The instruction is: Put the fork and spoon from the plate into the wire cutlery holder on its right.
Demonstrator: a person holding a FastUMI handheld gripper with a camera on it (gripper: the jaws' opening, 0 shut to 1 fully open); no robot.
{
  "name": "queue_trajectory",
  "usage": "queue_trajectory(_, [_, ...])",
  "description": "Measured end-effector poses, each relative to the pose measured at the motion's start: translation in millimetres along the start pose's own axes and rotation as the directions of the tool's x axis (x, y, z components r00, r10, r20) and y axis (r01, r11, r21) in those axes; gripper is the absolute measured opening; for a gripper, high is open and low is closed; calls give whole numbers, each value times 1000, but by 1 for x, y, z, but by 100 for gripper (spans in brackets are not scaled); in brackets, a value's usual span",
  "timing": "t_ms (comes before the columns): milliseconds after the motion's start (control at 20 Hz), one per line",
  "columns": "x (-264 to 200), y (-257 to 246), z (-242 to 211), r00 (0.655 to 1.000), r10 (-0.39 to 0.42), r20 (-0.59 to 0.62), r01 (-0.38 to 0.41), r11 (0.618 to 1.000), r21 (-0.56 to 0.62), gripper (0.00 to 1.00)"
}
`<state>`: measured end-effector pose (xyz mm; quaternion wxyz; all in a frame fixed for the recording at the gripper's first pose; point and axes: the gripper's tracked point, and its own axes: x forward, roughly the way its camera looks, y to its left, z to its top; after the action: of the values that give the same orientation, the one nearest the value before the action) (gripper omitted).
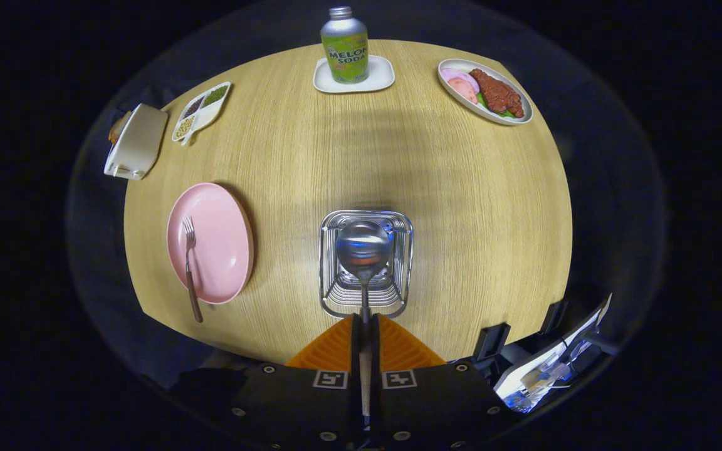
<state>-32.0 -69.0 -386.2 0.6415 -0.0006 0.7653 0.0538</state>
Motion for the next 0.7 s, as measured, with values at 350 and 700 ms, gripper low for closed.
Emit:
queue_trajectory(350, [13,2,19,998,29,-64,-28,999,18,8])
queue_trajectory(700, [19,4,8,998,14,-63,-14,1000,-2,11])
